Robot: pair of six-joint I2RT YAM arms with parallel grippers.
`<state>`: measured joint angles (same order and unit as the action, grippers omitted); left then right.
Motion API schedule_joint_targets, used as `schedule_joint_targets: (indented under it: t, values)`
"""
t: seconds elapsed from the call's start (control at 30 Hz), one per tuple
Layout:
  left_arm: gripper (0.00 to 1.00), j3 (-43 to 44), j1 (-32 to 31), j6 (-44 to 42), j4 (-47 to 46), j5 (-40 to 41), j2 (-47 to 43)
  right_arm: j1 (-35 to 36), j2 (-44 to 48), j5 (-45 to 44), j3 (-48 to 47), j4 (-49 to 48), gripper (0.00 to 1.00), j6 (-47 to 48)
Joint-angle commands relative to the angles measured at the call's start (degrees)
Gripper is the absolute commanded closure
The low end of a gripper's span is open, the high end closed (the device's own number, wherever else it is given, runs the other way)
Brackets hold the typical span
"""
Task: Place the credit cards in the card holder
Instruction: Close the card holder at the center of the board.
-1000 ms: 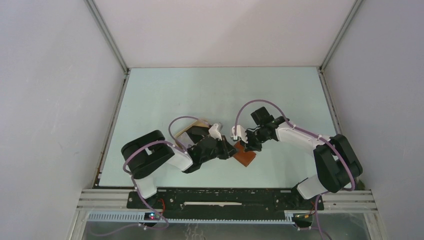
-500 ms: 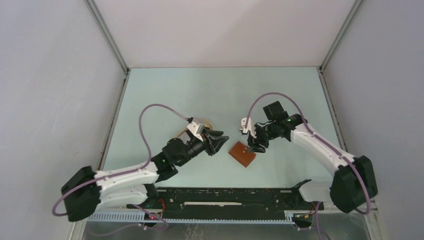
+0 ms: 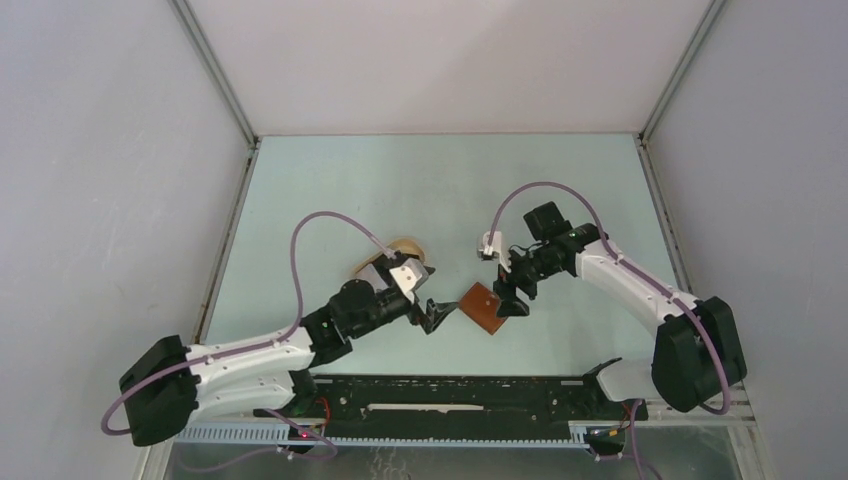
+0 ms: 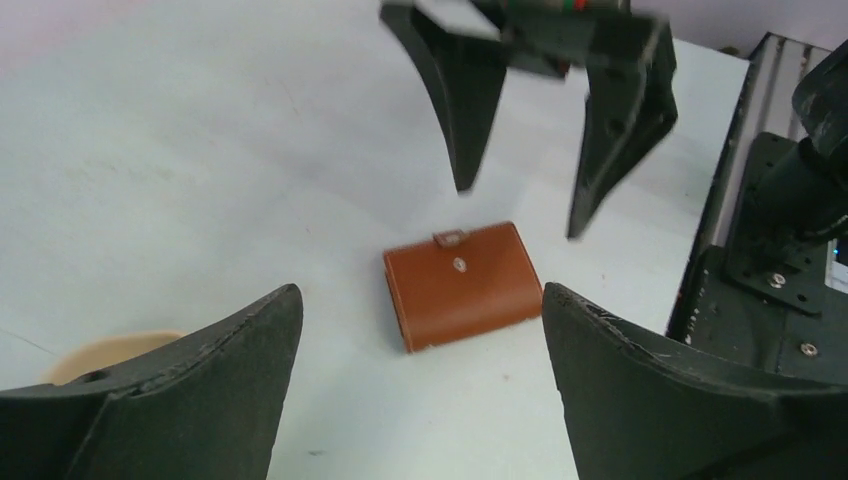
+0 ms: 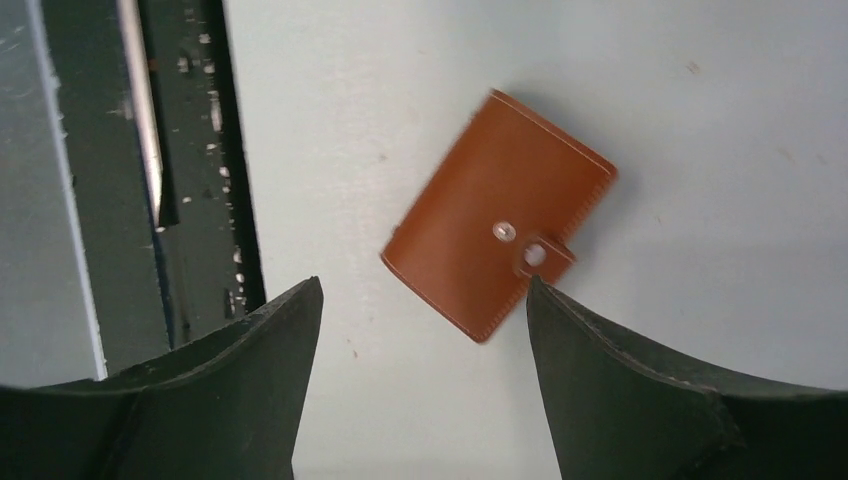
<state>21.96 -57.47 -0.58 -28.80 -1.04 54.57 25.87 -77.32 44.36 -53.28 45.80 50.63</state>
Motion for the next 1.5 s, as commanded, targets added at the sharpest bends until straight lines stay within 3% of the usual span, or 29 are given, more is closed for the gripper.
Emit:
schedule_joint_targets:
  t: [0.0, 0.1, 0.3, 0.43, 0.57, 0.67, 0.77, 1.23, 1.47]
  values:
    - [0.08, -4.13, -0.10, 8.90, -7.61, -1.30, 5.57, -1.78, 2.61, -7.81, -1.43, -5.96, 0.17, -9.69]
    - [0.08, -4.92, -0.10, 6.93, -10.76, -1.15, 11.58, -1.74, 1.74, -8.09, -1.25, -6.07, 0.17, -9.38]
    - [0.06, -9.19, -0.10, -10.91, -30.76, -2.20, 22.96, -0.95, -1.54, -7.30, -4.77, -2.35, 0.17, -9.27]
    - [0.05, -10.00, -0.10, -13.96, -38.06, -4.37, 28.48, -2.24, -1.48, -5.23, -5.07, -2.75, 0.17, -10.19]
    - [0.05, -8.70, -0.16, -14.61, -39.53, -4.92, 33.34, -3.85, -3.63, -4.21, -5.72, -2.91, 0.20, -11.13]
    - [0.05, -8.49, -0.22, -13.93, -41.58, -4.94, 35.67, -3.56, -6.99, -7.14, -7.50, -1.88, 0.33, -12.49]
    - [0.05, -8.59, -0.10, -13.98, -42.59, -2.37, 37.56, -2.91, -9.51, -8.76, -8.65, -0.73, 0.40, -13.32]
    - [0.09, -5.65, -0.10, -13.76, -50.11, -1.89, 47.27, -0.42, -15.96, -12.03, -11.36, -1.05, 0.46, -15.19]
    - [0.20, -4.00, -0.01, -13.34, -48.51, -3.84, 49.65, 0.49, -17.64, -13.53, -11.93, -1.29, 0.60, -16.27]
